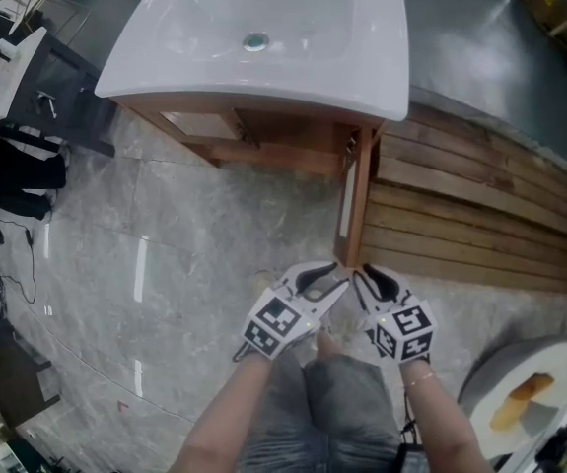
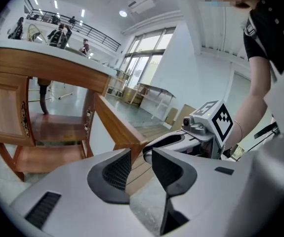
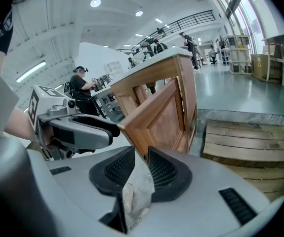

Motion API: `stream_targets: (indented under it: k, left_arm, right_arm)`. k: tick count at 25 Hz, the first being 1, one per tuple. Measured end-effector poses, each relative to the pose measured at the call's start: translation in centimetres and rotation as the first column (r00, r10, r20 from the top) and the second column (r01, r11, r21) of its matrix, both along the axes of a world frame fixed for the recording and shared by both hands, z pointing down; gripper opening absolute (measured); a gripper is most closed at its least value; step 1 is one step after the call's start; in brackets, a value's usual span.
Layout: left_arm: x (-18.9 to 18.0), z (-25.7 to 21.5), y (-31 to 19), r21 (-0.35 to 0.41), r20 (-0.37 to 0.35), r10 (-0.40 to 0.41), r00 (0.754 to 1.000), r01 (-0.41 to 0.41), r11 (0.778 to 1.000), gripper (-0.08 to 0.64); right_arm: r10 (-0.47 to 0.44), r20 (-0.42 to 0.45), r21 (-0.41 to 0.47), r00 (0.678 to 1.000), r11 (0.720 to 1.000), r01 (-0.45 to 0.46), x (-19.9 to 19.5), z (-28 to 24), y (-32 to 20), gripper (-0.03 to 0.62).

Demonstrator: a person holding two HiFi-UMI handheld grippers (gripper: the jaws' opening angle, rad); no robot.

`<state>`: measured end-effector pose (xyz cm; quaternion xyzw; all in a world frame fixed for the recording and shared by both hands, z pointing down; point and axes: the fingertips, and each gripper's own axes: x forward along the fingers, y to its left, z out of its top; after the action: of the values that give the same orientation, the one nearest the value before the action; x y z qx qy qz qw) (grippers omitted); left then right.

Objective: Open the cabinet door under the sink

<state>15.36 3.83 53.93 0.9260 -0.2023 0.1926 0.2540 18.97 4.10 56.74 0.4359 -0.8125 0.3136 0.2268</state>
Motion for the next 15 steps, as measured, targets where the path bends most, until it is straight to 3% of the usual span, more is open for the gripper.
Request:
stream_targets:
  k: [3, 7, 10, 15]
  left_arm:
    - [0.1, -2.1, -0.1, 0.019, 0.0, 0.008, 1.0, -0.008, 1.0, 0.128]
    - [0.1, -4.7, -0.5, 0.045, -0.001, 0.02, 1.0, -0.02, 0.999, 0.044]
    - [-0.2, -7.2, -0.7, 0.107, -0.009, 0.012, 1.0, -0.011, 0.994, 0.014]
    - [-1.4, -10.5, -0.9, 0.152, -0.024, -0.014, 1.0, 0.017, 0.988, 0.009]
  right_arm:
    - [-0.01, 0.007, 0.019, 1.0, 1.0, 0.01, -0.1, -2.5, -0.4, 0.086]
    - [-0.041, 0.028, 0.06, 0.999, 0.997, 0.039, -0.6, -5.9, -1.3, 0.064]
    - [-0.081, 0.035, 0.085, 0.996, 0.993, 0.078, -1.5, -8.3, -1.6, 0.054]
    - [-0.136, 0.022, 0.13, 0.99, 0.983, 0.132, -3.2, -11.7, -1.8, 0.009]
